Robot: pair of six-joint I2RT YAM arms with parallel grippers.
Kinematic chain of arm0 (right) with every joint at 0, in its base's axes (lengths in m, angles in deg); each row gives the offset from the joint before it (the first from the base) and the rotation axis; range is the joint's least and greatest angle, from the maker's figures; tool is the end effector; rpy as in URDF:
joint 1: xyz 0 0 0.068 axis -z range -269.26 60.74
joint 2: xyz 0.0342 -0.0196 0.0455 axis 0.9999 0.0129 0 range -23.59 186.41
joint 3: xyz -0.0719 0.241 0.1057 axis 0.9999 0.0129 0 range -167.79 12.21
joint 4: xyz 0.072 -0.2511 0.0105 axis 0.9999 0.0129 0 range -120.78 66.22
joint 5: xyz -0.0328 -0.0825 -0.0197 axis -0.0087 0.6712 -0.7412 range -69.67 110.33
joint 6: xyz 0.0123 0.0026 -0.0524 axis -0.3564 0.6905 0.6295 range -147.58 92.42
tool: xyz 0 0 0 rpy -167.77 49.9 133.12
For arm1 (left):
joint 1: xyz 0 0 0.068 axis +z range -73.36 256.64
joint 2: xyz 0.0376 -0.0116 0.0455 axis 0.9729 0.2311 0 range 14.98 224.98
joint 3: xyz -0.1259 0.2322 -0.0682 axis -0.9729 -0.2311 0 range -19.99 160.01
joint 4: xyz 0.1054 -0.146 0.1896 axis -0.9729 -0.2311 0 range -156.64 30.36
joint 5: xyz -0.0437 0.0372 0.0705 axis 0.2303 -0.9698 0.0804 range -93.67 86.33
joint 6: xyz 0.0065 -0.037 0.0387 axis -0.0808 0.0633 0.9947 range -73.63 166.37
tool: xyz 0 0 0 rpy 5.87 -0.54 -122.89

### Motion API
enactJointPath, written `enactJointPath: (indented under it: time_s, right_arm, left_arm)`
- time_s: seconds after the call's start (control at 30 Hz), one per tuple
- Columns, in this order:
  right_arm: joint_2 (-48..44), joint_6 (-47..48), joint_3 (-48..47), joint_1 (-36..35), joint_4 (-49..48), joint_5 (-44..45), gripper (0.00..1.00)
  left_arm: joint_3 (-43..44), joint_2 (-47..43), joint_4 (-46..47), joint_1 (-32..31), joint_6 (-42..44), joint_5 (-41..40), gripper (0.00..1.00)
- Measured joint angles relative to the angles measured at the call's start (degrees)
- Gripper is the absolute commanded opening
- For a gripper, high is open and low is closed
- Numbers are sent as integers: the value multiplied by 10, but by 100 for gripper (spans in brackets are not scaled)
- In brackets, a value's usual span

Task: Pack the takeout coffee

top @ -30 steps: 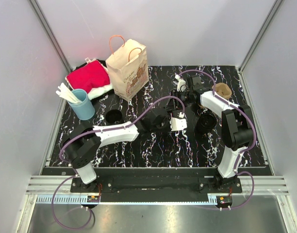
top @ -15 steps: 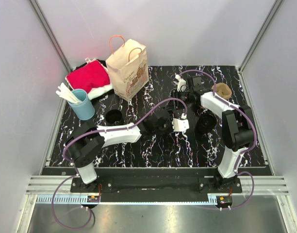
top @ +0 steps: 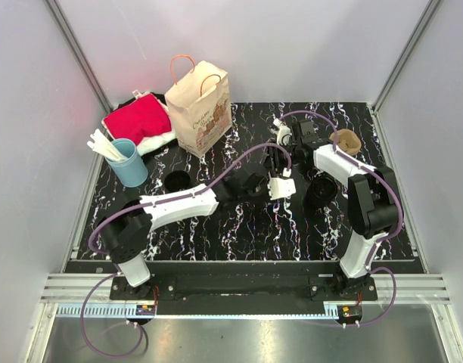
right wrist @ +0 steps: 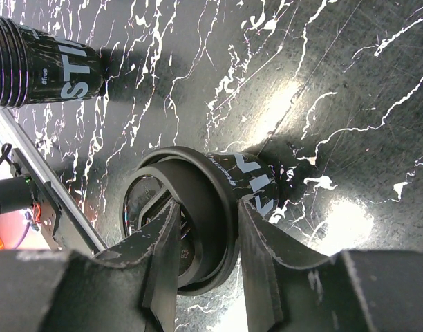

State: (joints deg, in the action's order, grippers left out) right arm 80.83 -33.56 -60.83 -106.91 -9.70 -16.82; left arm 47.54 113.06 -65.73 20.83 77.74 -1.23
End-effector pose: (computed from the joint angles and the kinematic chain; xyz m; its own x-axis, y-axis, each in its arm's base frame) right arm 0.3638 0.1383 0.2116 -0.8133 -0.1717 -0.5560 -0.5103 0.6695 0.5398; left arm 0.2160 -0.3206 0.2366 0.1539 0.6989 -0.6984 0.8966 0.1983 0.3960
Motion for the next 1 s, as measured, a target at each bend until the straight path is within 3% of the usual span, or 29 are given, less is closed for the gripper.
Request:
enactJointPath:
  time_s: [0.23, 0.6, 1.0]
  right_arm:
    - [-1, 1, 0, 0, 2, 0, 40]
    - [-2, 2, 1, 0, 3, 0, 40]
    - [-5, 6, 3, 0, 7, 1, 40]
  left_arm:
    - [30, -24, -51, 31, -36, 22, 54]
    - [58, -59, -79, 172, -138, 134, 63]
    - [126, 90, -124, 233, -254, 308, 68]
